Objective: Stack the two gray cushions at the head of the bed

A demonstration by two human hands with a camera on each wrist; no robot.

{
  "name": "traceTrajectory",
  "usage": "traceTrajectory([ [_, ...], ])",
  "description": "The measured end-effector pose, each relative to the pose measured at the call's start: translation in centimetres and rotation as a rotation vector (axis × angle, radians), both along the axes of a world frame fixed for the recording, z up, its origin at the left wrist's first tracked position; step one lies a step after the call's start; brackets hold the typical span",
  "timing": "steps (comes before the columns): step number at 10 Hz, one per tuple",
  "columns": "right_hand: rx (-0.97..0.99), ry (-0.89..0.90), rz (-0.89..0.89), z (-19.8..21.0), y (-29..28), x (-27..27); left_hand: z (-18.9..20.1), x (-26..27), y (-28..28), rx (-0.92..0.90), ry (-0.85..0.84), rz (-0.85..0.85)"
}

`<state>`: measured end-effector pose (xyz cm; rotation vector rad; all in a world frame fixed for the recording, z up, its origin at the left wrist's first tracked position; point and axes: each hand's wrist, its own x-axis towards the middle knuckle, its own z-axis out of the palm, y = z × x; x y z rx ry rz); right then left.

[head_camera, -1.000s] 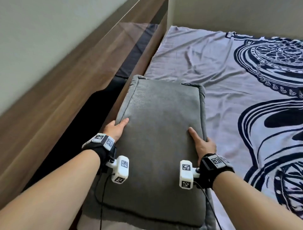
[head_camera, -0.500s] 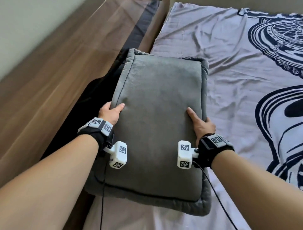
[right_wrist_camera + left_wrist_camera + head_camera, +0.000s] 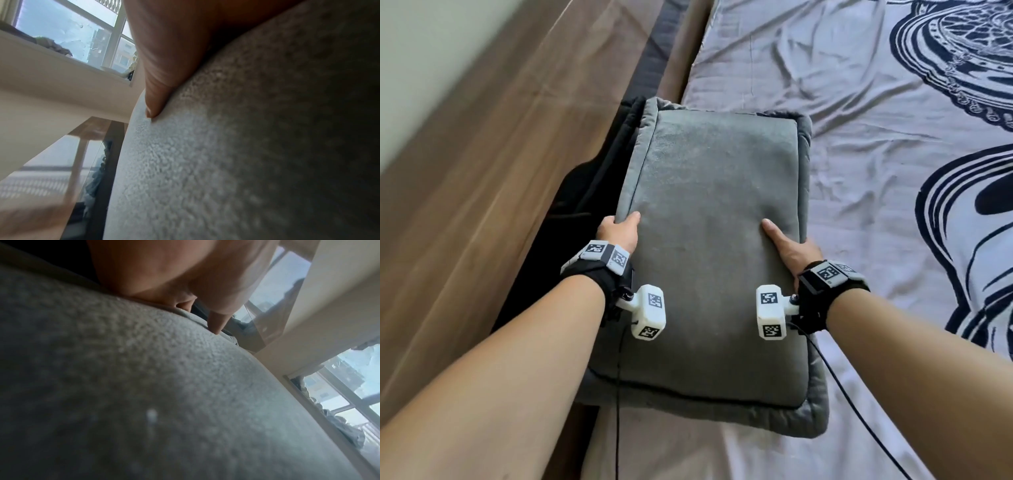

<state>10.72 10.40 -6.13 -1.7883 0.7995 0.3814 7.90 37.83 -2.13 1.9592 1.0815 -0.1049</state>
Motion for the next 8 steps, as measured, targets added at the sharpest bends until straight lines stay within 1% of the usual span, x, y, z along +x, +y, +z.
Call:
traceTrajectory([
  [1,-0.02,-0.004,0.03,-0.5,0.0,0.5,-0.8,-0.1,0.1,0.025,0.086,-0.054],
  [2,-0.076,-0.019,0.1,0.5,-0.1,-0.1,-1.6,-1.3,0.0,0.049,0.164,-0.093],
  [3,-0.113,-0.029,0.148,0.7,-0.7,-0.6,-1.5,-2.5,0.1,0.084,0.158,-0.102],
  [4,-0.158,-0.031,0.194,1.4,-1.3,-0.7,-0.5,-2.7,0.2,0.122,0.077,-0.081],
  [5,-0.179,-0.037,0.223,3.6,-2.2,-0.3,1.5,-2.5,-0.5,0.101,-0.036,-0.028],
  [6,-0.172,-0.025,0.223,6.1,-3.0,0.0,4.4,-2.7,-1.6,-0.065,-0.116,0.052],
  [7,-0.109,-0.051,0.205,8.5,-3.8,-0.4,6.7,-3.5,-3.2,-0.315,-0.184,0.224],
  [8,-0.006,-0.086,0.177,11.0,-5.4,-0.9,8.7,-5.1,-5.7,-0.452,-0.231,0.361],
])
